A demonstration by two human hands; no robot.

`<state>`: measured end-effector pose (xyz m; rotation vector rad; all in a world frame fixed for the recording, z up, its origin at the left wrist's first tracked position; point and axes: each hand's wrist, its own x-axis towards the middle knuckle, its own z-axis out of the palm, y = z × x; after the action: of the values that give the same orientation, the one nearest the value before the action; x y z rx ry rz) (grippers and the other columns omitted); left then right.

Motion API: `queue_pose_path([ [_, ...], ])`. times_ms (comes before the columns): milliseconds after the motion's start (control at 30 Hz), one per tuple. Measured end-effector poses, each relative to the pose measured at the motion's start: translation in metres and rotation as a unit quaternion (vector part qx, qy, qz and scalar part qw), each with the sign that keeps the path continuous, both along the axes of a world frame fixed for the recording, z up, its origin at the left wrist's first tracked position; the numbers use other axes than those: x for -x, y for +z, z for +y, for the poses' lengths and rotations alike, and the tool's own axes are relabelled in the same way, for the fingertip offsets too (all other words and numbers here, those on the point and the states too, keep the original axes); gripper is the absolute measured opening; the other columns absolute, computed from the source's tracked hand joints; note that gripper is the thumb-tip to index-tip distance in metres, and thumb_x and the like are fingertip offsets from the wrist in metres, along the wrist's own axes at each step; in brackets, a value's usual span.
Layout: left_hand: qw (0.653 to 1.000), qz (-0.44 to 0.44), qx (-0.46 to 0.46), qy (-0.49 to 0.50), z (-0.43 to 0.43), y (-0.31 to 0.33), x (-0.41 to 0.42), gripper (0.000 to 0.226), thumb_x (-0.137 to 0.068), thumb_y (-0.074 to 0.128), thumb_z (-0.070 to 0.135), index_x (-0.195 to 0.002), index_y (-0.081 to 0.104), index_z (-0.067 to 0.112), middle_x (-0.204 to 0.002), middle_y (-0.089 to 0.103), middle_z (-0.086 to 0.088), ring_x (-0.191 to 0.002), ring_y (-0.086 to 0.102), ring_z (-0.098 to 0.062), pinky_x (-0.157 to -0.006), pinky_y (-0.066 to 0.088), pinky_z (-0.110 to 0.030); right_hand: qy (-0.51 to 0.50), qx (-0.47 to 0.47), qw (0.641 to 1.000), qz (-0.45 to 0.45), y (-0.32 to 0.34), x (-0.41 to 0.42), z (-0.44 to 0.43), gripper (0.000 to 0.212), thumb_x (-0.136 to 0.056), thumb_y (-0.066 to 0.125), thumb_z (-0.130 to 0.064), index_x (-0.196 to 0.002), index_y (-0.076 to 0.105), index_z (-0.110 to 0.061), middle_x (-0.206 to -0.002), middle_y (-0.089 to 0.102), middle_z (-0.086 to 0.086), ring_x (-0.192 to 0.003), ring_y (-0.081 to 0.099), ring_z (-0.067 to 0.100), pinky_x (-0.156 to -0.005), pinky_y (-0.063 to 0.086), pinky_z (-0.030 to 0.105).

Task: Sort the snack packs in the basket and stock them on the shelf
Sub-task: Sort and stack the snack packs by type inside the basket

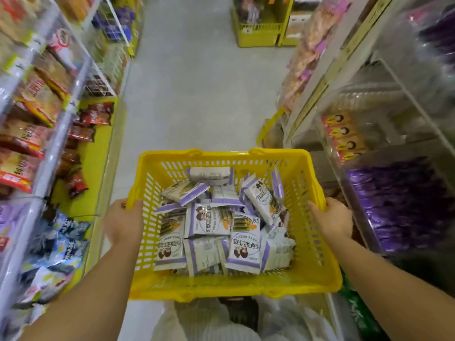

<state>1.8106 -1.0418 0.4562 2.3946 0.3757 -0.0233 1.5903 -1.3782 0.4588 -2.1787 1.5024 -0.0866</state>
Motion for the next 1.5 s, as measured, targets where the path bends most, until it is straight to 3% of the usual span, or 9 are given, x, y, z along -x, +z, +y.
queue_pose_path([
  [133, 0.999, 0.026, 0.005, -0.028, -0.015, -0.027, -0.061, 0.035, -0.089, 0.066, 0.028, -0.11, 0.064, 0.0, -0.106, 0.066, -0.025, -0.097, 0.06, -0.042, -0.074, 0.04, -0.039, -0.048, -0.013, 0.998, 0.029, -0.023, -0.029, 0.007, 0.036, -0.087, 0.064, -0.04, -0.088, 0.064, -0.003, -0.094, 0.067, 0.024, -0.095, 0.061, 0.043, -0.075, 0.047, 0.042],
  [367, 0.993, 0.039, -0.014, -0.11, -0.077, -0.097, -0.141, 0.031, -0.089, 0.064, 0.032, -0.103, 0.065, 0.005, -0.098, 0.068, -0.02, -0.094, 0.061, -0.038, -0.079, 0.046, -0.043, -0.115, -0.019, 0.992, 0.057, -0.1, -0.064, -0.019, 0.04, -0.089, 0.062, -0.036, -0.095, 0.061, 0.003, -0.098, 0.064, 0.031, -0.097, 0.059, 0.047, -0.077, 0.044, 0.046],
  [533, 0.992, 0.053, -0.016, -0.111, -0.117, -0.192, -0.155, 0.027, -0.088, 0.066, 0.031, -0.096, 0.063, 0.006, -0.095, 0.066, -0.02, -0.088, 0.059, -0.03, -0.074, 0.039, -0.035, -0.149, -0.036, 0.985, 0.082, -0.195, -0.078, -0.044, 0.044, -0.093, 0.058, -0.033, -0.104, 0.057, 0.01, -0.108, 0.058, 0.037, -0.104, 0.054, 0.051, -0.082, 0.043, 0.05],
  [667, 0.99, 0.066, -0.039, -0.121, -0.138, -0.28, -0.158, 0.033, -0.089, 0.064, 0.033, -0.1, 0.064, 0.002, -0.1, 0.067, -0.022, -0.098, 0.059, -0.035, -0.079, 0.04, -0.036, -0.154, -0.031, 0.983, 0.093, -0.282, -0.087, -0.063, 0.045, -0.094, 0.056, -0.03, -0.11, 0.054, 0.012, -0.112, 0.056, 0.04, -0.107, 0.052, 0.053, -0.085, 0.041, 0.051],
  [967, 0.986, 0.082, -0.049, -0.133, -0.149, -0.447, -0.151, 0.033, -0.09, 0.063, 0.034, -0.1, 0.063, 0.002, -0.099, 0.066, -0.019, -0.091, 0.056, -0.027, -0.073, 0.032, -0.027, -0.189, -0.039, 0.977, 0.091, -0.454, -0.086, -0.082, 0.044, -0.094, 0.058, -0.029, -0.1, 0.057, 0.014, -0.108, 0.057, 0.04, -0.104, 0.053, 0.052, -0.08, 0.038, 0.05],
  [1367, 0.973, 0.139, -0.067, -0.17, -0.152, -0.497, -0.131, 0.036, -0.094, 0.059, 0.032, -0.107, 0.061, -0.001, -0.104, 0.064, -0.02, -0.098, 0.058, -0.035, -0.074, 0.036, -0.034, -0.17, -0.059, 0.975, 0.128, -0.503, -0.084, -0.098, 0.045, -0.097, 0.053, -0.027, -0.109, 0.055, 0.016, -0.116, 0.055, 0.04, -0.11, 0.051, 0.052, -0.086, 0.039, 0.051],
  [1500, 0.972, 0.134, -0.084, -0.174, -0.156, -0.503, -0.131, 0.035, -0.094, 0.058, 0.028, -0.111, 0.058, -0.003, -0.109, 0.063, -0.024, -0.102, 0.057, -0.038, -0.081, 0.04, -0.04, -0.167, -0.057, 0.975, 0.137, -0.511, -0.082, -0.104, 0.044, -0.098, 0.051, -0.026, -0.109, 0.055, 0.016, -0.116, 0.055, 0.039, -0.111, 0.052, 0.051, -0.085, 0.04, 0.05],
])
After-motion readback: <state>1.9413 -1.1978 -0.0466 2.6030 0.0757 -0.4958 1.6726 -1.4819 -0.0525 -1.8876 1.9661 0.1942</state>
